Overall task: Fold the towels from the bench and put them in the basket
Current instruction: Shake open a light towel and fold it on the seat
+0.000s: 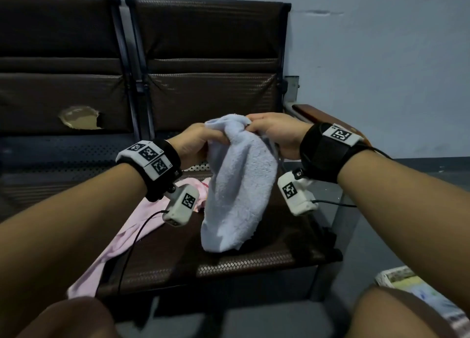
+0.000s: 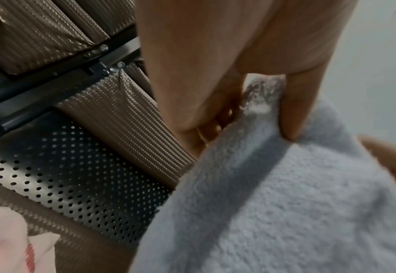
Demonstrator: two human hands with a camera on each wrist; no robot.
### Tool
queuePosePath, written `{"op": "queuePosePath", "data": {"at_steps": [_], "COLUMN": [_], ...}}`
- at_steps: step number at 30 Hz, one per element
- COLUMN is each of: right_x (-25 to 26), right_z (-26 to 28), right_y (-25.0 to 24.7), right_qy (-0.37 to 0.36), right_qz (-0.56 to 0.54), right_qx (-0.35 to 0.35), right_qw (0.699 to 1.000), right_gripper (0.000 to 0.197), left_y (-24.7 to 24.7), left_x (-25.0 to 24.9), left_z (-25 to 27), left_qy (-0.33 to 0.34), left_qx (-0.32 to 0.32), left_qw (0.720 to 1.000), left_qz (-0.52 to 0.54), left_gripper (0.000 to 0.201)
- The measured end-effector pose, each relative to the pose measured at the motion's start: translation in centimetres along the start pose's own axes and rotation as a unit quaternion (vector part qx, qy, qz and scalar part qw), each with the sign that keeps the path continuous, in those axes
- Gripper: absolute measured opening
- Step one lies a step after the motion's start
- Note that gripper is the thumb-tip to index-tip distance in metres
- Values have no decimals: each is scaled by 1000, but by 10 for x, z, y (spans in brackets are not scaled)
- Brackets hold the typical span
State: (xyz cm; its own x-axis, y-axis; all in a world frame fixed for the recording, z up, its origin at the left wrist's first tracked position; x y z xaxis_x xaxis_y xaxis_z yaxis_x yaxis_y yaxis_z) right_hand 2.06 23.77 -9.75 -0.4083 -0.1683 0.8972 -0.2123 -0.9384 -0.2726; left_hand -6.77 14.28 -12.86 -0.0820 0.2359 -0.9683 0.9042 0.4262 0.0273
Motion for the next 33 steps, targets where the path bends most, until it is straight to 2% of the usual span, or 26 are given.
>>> {"op": "queuePosePath", "data": {"at_steps": [2, 4, 7, 10, 14, 17, 21, 23, 25, 28, 30, 31, 33], "right_x": [-4, -7, -2, 14, 32, 30, -14, -47, -90, -165, -199, -208, -211], "right_z": [-7, -15, -27, -34, -35, -32, -38, -43, -48, -48, -42, -41, -47], "right_y": [-16, -40, -79, -105, -118, -115, -95, -77, -56, -27, -15, -13, -20], "right_qy": [7, 28, 28, -35, -140, -175, -129, -73, 1, 131, 204, 227, 245], "right_qz": [58, 162, 233, 192, 92, 60, 102, 187, 279, 306, 264, 245, 223], "right_qx": [-27, -97, -237, -333, -370, -350, -275, -214, -136, 10, 77, 90, 81], "right_qw": [998, 982, 943, 923, 914, 918, 947, 956, 950, 943, 940, 938, 940], "right_gripper": [36, 38, 14, 10, 12, 16, 18, 16, 10, 9, 13, 15, 21], "left_y": [-26, -45, -58, -57, -61, -63, -56, -49, -35, -9, 0, 1, -4], "left_x": [3, 2, -14, -38, -62, -56, 3, 45, 87, 142, 169, 177, 184], "left_z": [-9, -16, -36, -54, -70, -68, -41, -20, 4, 42, 65, 72, 71], "left_qy": [5, 16, 71, 132, 177, 173, 86, 17, -49, -148, -240, -277, -304], "left_qx": [-80, -134, -164, -210, -248, -236, -165, -95, -2, 147, 185, 187, 165], "left_qw": [996, 983, 944, 922, 921, 930, 945, 940, 929, 903, 903, 901, 901], "left_qz": [-44, -125, -277, -296, -244, -222, -270, -326, -366, -375, -305, -276, -263], "left_gripper": [42, 24, 15, 16, 24, 16, 25, 26, 22, 11, 12, 16, 20]}}
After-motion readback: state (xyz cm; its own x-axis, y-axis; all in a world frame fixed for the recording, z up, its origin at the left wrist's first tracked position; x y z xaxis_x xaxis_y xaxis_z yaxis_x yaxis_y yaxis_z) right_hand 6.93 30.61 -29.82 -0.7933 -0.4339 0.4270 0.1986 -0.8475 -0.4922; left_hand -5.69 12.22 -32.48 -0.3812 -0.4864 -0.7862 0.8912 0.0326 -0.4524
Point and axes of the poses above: each hand's wrist, its own z-axis away from the middle knuckle, its own y-axis out of the palm, x = y × z, the point moved 9 cm from there along -z, towards the middle knuckle, and after that the axes turned 15 degrees about y, right-handed, at the moved point
